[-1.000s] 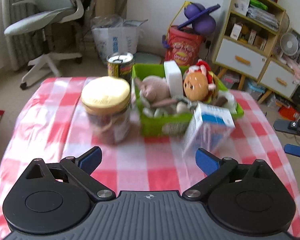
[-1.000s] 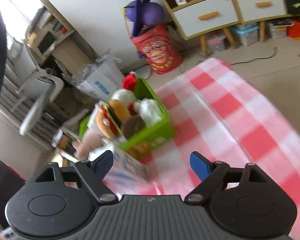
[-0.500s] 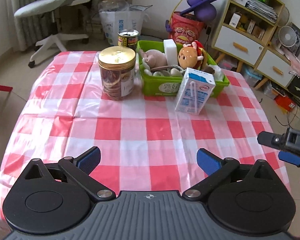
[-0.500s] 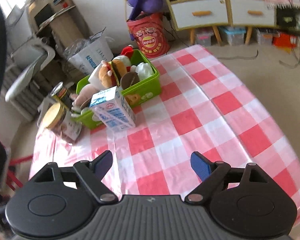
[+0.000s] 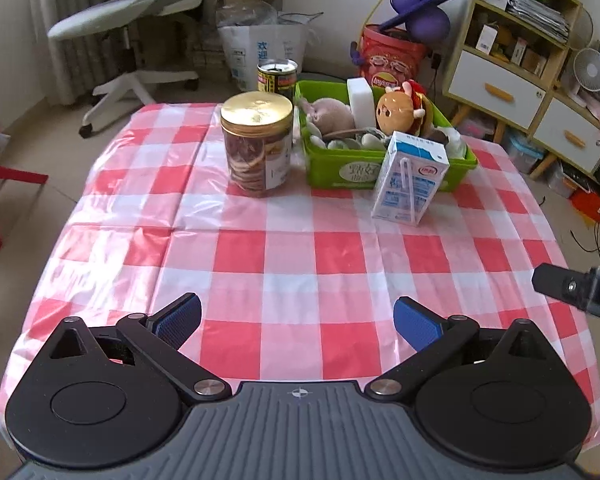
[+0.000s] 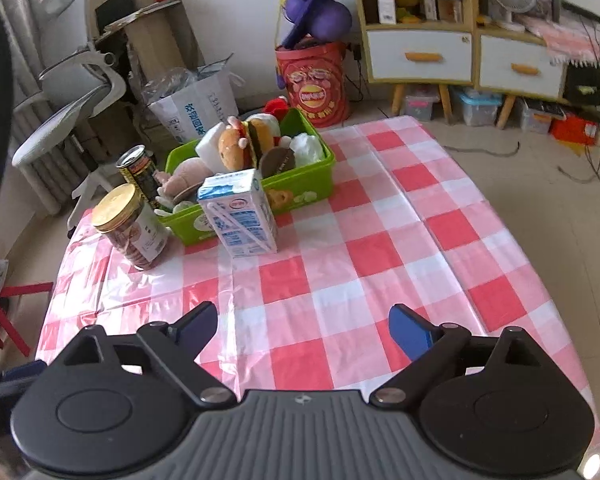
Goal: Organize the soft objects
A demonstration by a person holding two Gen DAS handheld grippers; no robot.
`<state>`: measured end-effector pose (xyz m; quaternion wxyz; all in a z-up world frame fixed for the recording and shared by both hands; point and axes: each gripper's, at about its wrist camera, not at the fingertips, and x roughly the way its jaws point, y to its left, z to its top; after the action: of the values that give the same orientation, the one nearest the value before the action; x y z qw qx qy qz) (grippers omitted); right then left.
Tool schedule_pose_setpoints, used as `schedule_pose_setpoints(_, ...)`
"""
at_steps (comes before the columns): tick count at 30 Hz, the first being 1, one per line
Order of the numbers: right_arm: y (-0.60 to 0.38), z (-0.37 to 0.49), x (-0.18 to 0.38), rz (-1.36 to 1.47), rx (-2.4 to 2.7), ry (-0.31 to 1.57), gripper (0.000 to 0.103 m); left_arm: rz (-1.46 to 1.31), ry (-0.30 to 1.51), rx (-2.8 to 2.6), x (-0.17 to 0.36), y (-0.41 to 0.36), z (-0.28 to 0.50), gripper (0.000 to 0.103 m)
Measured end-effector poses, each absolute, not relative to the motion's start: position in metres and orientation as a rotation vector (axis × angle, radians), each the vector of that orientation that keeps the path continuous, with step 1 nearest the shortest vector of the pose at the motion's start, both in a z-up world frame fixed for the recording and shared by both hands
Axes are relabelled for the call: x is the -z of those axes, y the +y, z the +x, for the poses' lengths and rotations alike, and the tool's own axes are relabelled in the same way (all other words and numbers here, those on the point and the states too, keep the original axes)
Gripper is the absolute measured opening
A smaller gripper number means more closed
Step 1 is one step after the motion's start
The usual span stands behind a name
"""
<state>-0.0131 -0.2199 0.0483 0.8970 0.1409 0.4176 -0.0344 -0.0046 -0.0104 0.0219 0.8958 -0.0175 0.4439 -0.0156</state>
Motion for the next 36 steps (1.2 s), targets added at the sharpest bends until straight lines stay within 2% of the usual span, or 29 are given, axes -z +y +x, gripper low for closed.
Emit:
schedule_pose_setpoints(8,-0.211,-0.018,-0.051,0.225,0.052,0.849,0.072,-0.031,0.876,0.041,-0.033,-0.018,-0.01,0.098)
schedule_pose_setpoints(36,-0.201,-0.017,-0.043,0.168,0.032,0.855,0.073,0.033,0.911,0.025,-0.017,-0.027,-0.005,0.098)
